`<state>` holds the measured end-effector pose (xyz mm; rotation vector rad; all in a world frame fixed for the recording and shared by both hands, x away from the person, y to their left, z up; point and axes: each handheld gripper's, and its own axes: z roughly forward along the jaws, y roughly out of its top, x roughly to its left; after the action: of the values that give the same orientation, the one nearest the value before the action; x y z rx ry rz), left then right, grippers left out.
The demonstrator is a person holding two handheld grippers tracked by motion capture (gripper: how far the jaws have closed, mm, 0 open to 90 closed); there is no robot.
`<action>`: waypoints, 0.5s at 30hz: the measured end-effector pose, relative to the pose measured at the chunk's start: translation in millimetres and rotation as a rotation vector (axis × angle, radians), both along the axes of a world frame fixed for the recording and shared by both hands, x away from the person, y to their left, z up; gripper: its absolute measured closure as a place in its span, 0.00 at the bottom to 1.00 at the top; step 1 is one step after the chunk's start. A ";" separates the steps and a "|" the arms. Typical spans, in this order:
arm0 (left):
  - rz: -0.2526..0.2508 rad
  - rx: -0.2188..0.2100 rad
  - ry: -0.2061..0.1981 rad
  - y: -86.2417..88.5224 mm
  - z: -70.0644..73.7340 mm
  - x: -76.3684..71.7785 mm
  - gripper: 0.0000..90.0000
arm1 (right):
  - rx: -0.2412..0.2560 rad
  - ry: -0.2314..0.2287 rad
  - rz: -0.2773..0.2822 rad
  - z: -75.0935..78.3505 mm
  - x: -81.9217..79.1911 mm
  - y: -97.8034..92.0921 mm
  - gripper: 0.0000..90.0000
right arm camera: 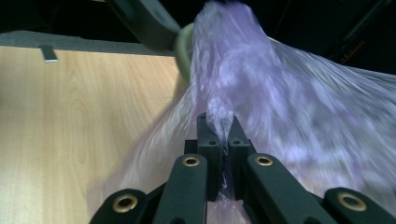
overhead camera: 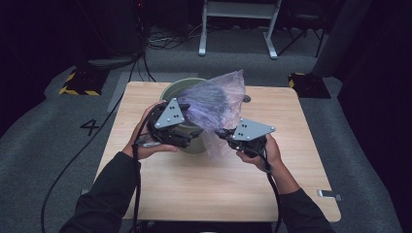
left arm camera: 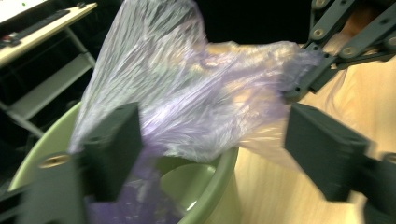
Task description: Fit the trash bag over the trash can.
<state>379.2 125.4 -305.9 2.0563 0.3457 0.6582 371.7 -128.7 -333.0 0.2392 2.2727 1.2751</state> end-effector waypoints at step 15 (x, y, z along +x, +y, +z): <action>0.007 0.066 0.003 10.3 -17.8 1.3 1.00 | 0.036 0.057 0.077 -7.1 -14.5 -4.1 0.60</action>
<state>380.5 135.7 -323.6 2.1201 0.3367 0.6792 357.2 -132.8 -340.1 0.2046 2.3294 1.3653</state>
